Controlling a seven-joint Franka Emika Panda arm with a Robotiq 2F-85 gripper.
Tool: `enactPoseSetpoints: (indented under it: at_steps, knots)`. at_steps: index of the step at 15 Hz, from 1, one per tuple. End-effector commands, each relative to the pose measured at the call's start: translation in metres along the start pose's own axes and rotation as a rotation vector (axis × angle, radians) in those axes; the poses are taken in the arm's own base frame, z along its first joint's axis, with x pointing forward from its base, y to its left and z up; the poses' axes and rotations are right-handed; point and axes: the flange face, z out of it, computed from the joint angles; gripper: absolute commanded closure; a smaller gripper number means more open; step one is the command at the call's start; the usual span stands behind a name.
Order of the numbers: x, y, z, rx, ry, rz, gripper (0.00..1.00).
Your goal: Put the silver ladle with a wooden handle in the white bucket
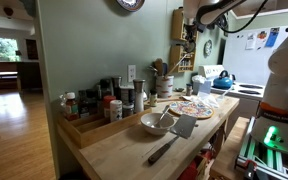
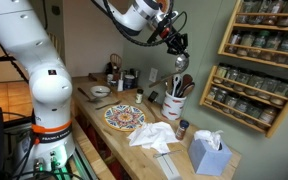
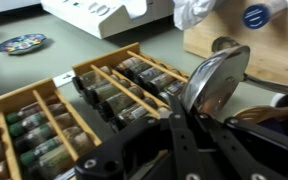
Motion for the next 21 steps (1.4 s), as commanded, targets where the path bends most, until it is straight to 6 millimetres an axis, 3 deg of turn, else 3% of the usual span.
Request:
enactPoseSetpoints:
  at_steps: [1,7,14,15,20,21]
  knots:
    - [0.016,0.008,-0.022,-0.197,-0.003,0.061,0.99]
    - [0.024,0.005,-0.039,-0.488,-0.077,0.155,0.99]
    - [0.028,-0.004,-0.038,-0.594,-0.141,0.114,0.99]
    - [0.035,-0.012,-0.019,-0.618,-0.150,0.077,0.99]
    - [0.077,-0.068,-0.023,-0.603,-0.152,0.021,0.99]
    - [0.071,-0.062,-0.016,-0.582,-0.141,0.020,0.99]
